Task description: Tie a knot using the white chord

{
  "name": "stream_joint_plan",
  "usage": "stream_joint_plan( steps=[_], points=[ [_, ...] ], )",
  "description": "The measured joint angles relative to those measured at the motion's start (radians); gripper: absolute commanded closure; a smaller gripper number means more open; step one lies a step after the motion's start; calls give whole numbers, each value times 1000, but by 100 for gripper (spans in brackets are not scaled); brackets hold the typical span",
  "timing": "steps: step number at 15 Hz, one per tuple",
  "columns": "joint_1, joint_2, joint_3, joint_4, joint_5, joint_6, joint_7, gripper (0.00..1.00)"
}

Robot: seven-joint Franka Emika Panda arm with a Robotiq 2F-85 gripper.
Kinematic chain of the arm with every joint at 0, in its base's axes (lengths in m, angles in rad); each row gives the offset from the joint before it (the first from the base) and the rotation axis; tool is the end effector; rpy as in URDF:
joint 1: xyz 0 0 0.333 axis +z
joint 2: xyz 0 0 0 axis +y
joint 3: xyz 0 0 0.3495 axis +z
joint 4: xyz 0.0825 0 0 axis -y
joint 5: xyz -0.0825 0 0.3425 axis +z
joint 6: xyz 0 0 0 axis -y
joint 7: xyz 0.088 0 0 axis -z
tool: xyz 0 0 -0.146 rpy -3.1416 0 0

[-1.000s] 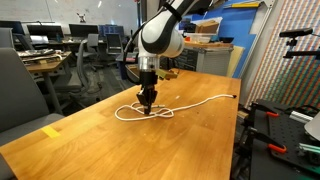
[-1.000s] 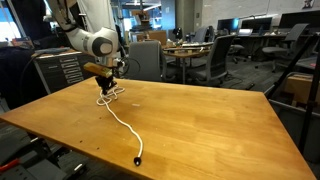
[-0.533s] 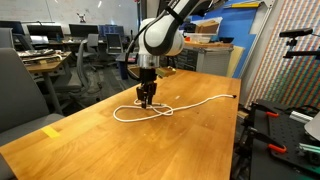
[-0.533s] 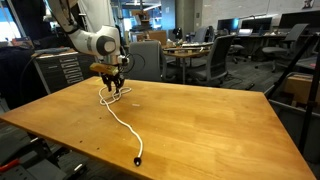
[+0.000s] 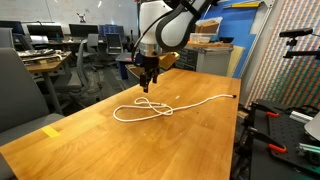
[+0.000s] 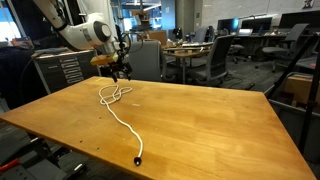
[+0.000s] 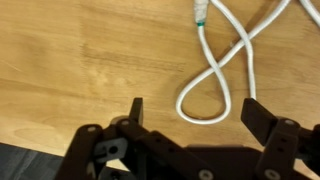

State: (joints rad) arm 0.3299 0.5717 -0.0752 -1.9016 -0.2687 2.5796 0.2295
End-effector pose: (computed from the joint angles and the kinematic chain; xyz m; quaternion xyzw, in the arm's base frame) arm 0.6175 0.1634 0.2298 0.9856 0.1287 0.0734 0.0820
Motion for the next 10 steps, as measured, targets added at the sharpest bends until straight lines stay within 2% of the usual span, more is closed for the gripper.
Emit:
stream_joint_plan(
  steps=[3, 6, 10],
  points=[
    [-2, -5, -25, -50, -37, 6, 38, 0],
    [-41, -16, 0, -109, -15, 29, 32, 0],
    [-112, -25, 39, -163, 42, 116, -8, 0]
  ],
)
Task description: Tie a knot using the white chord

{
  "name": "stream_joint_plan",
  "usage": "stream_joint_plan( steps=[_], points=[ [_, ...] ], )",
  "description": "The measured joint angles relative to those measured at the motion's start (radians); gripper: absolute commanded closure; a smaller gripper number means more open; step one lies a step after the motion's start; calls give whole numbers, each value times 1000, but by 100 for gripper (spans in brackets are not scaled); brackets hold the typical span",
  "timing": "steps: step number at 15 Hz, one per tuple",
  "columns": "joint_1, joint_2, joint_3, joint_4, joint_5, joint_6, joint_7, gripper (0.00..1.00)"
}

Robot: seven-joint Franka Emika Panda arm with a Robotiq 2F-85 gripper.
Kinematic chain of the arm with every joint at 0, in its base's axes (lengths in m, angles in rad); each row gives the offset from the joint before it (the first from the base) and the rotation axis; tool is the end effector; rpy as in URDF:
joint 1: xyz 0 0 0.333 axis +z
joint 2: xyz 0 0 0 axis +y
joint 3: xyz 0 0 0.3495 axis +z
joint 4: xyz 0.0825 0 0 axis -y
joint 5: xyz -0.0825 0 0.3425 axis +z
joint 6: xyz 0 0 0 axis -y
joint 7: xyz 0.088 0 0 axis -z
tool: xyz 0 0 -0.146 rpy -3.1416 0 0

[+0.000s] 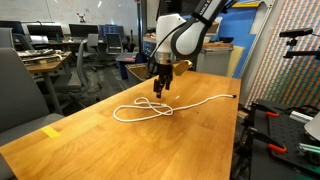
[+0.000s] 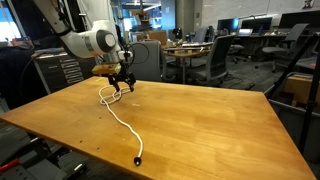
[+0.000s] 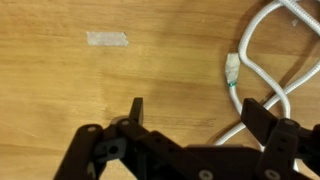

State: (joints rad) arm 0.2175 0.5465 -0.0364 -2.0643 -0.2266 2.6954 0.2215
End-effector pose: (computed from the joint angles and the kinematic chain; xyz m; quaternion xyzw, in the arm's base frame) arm 0.5858 0.1116 0.1970 0.9938 0.0828 0.0530 0.0528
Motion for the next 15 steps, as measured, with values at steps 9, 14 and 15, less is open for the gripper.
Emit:
stream_joint_plan(
  steps=[9, 14, 15],
  points=[
    [-59, 13, 68, -35, 61, 40, -107, 0],
    [-52, 38, 67, -20, 58, 47, -123, 39],
    [-52, 50, 61, -11, 57, 54, -123, 47]
  ],
)
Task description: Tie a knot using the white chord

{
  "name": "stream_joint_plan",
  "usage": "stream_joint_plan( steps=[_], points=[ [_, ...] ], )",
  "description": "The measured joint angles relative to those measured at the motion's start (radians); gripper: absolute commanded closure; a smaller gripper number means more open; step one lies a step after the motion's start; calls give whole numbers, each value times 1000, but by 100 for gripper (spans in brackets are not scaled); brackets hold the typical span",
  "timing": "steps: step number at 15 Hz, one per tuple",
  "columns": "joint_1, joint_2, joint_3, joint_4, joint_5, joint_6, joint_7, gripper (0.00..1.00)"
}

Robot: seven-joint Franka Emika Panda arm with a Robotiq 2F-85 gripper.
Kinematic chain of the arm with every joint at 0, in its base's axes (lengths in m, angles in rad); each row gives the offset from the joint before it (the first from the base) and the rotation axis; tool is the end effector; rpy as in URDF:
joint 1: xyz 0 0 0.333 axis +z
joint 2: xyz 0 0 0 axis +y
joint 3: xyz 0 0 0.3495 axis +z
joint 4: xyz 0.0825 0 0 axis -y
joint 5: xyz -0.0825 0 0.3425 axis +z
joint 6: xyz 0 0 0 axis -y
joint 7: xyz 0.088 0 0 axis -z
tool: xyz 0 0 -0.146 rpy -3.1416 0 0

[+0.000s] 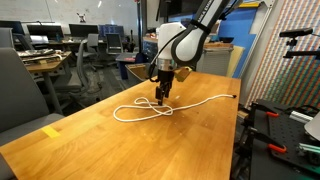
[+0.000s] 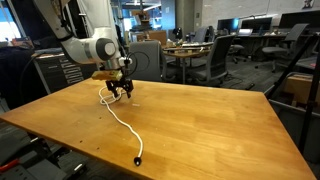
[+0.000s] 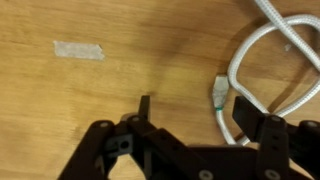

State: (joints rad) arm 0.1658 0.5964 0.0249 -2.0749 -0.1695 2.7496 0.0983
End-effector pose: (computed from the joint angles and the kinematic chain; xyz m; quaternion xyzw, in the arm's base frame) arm 0.5807 0.1162 0.1692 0.9915 0.1204 0.0432 0.0225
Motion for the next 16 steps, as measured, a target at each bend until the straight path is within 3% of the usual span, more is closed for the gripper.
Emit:
stream_joint_plan(
  steps=[6, 9, 12, 16],
  points=[
    [6, 43, -22, 54, -6, 8, -1, 91],
    [22, 48, -47, 66, -23, 8, -1, 95],
    [60, 48, -88, 70, -69, 11, 1, 92],
    [161, -47, -231, 32, -208, 80, 80, 92]
  ],
)
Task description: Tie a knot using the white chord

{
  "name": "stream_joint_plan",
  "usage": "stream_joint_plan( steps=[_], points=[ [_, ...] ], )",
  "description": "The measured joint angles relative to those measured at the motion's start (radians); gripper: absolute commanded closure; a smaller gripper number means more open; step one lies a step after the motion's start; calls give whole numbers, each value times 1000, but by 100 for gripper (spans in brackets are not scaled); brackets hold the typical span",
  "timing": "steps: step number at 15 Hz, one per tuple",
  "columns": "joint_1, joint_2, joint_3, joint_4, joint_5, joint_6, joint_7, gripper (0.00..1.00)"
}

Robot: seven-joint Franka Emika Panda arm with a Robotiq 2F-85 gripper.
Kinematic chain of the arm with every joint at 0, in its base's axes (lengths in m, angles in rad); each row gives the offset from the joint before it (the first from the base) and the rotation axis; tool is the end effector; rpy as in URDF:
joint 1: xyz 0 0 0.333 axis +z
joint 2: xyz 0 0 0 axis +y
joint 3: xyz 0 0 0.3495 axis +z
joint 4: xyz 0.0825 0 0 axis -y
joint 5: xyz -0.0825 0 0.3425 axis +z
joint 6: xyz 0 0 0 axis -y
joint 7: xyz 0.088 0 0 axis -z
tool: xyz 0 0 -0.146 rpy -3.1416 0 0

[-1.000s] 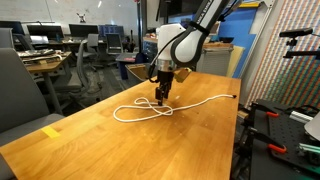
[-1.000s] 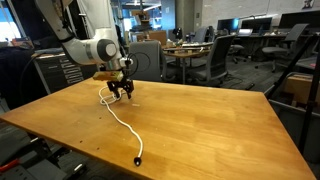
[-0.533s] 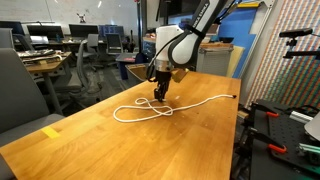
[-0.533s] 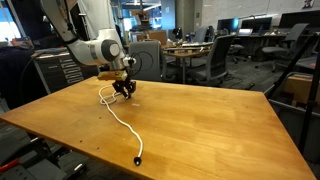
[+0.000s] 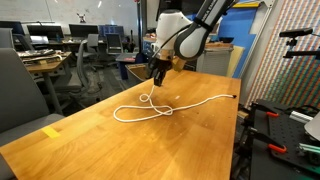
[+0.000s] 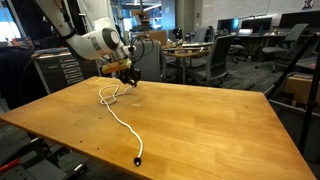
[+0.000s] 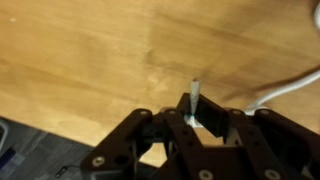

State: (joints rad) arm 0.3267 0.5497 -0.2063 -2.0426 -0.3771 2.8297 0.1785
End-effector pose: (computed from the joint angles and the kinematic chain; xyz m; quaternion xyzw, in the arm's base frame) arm 0.6134 0.0952 0.2212 0.9716 0.1624 0.1316 0.1111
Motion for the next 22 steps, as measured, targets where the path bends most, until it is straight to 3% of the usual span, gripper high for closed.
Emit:
stream_joint_plan(
  steps=[3, 8, 12, 13, 15, 17, 18, 19, 20, 22],
  points=[
    [50, -137, -120, -78, -76, 57, 116, 92],
    [63, -377, -277, -249, -136, 94, 274, 92],
    [44, -546, -425, -352, -312, 101, 452, 91],
    [21, -582, -459, -368, -380, 105, 505, 63],
    [-49, -631, -514, -384, -527, 127, 614, 57],
    [-128, -632, -541, -379, -666, 172, 749, 41],
    [-155, -623, -542, -376, -722, 189, 815, 59],
    [-164, -617, -542, -378, -738, 191, 833, 50],
    [-163, -615, -542, -380, -737, 189, 831, 18],
    [-159, -614, -540, -381, -737, 188, 831, 15]
  ],
)
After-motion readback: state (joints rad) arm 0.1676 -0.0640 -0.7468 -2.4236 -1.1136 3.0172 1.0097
